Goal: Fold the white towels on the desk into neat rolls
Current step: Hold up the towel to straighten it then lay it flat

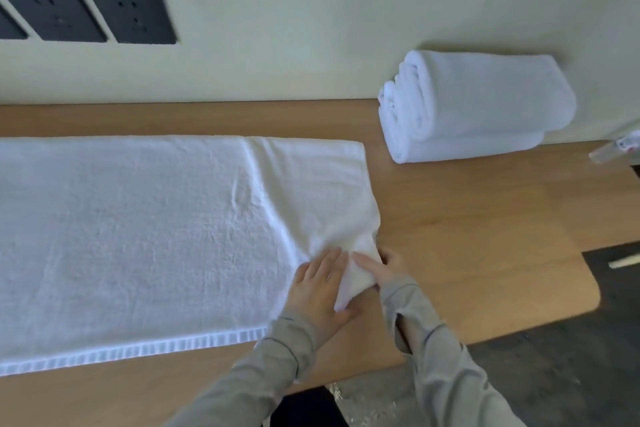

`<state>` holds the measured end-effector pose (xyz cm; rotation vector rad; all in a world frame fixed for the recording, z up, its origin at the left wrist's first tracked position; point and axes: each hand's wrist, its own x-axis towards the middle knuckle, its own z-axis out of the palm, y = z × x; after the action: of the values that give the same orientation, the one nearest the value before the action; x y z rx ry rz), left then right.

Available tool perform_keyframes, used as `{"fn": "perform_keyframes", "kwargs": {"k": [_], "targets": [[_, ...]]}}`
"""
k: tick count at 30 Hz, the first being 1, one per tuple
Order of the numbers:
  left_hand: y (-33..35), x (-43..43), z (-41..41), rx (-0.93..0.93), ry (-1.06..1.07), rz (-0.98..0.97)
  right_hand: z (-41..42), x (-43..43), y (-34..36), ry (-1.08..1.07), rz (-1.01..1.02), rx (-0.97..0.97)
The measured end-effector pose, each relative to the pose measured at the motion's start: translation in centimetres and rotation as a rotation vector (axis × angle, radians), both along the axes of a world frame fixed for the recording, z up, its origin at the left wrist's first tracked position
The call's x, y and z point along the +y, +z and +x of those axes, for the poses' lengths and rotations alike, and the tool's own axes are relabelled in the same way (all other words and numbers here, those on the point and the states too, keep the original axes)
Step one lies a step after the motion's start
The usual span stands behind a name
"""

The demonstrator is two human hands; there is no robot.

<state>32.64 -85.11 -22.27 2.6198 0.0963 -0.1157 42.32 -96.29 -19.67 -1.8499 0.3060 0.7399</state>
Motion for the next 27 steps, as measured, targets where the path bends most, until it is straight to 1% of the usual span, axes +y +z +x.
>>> {"fn": "perform_keyframes", "kwargs": {"k": [2, 3, 4, 5, 6, 7, 8, 10, 12, 14, 16, 18, 19, 20, 23, 25, 26, 27], "targets": [[0.3, -0.1, 1.2, 0.043, 0.198, -0.174, -0.1, 2.0, 0.6, 0.117, 0.057, -0.09], [0.5, 0.2, 1.7, 0.062, 0.309, -0.307, 0.0, 2.8, 0.9, 0.16, 0.079, -0.132], [0.8, 0.8, 2.1, 0.078, 0.437, -0.489, 0.2, 3.4, 0.9, 0.16, 0.106, -0.173], [0.9, 1.7, 2.4, 0.093, 0.569, -0.685, 0.5, 3.6, 0.8, 0.101, 0.132, -0.203], [0.9, 2.7, 2.7, 0.11, 0.686, -0.85, 1.1, 3.5, 0.6, -0.006, 0.14, -0.216], [0.8, 3.7, 2.8, 0.127, 0.787, -0.972, 1.6, 3.0, 0.2, -0.11, 0.115, -0.225], [0.7, 4.6, 2.9, 0.147, 0.867, -1.067, 2.1, 2.3, -0.5, -0.181, 0.06, -0.226], [0.6, 5.9, 2.9, 0.186, 0.962, -1.203, 2.7, 0.7, -1.8, -0.231, -0.05, -0.176], [0.4, 6.5, 2.9, 0.237, 1.002, -1.281, 3.3, -0.3, -2.9, -0.275, -0.07, -0.094], [0.3, 6.4, 2.8, 0.278, 1.006, -1.319, 3.8, -0.3, -3.2, -0.283, -0.011, 0.007], [0.2, 6.0, 2.7, 0.299, 0.993, -1.331, 4.0, -0.1, -3.2, -0.175, -0.015, 0.115], [0.4, 5.6, 2.8, 0.3, 1.003, -1.324, 3.5, -0.3, -2.9, 0.038, -0.066, 0.183], [0.6, 5.6, 2.9, 0.291, 1.021, -1.324, 3.2, -0.5, -2.7, 0.123, -0.069, 0.177], [0.8, 5.6, 2.9, 0.285, 1.039, -1.319, 2.8, -0.7, -2.4, 0.164, -0.039, 0.136], [1.6, 6.1, 2.8, 0.28, 1.068, -1.366, 2.1, -0.8, -1.1, 0.109, 0.148, -0.01], [2.4, 6.6, 2.5, 0.283, 1.039, -1.354, 2.2, -0.6, -0.3, 0.119, 0.215, 0.001], [2.8, 6.6, 2.3, 0.266, 1.001, -1.33, 2.2, -0.5, 0.1, 0.151, 0.222, 0.047], [3.2, 6.5, 2.0, 0.241, 0.942, -1.294, 2.0, -0.5, 0.3, 0.196, 0.175, 0.095]]}}
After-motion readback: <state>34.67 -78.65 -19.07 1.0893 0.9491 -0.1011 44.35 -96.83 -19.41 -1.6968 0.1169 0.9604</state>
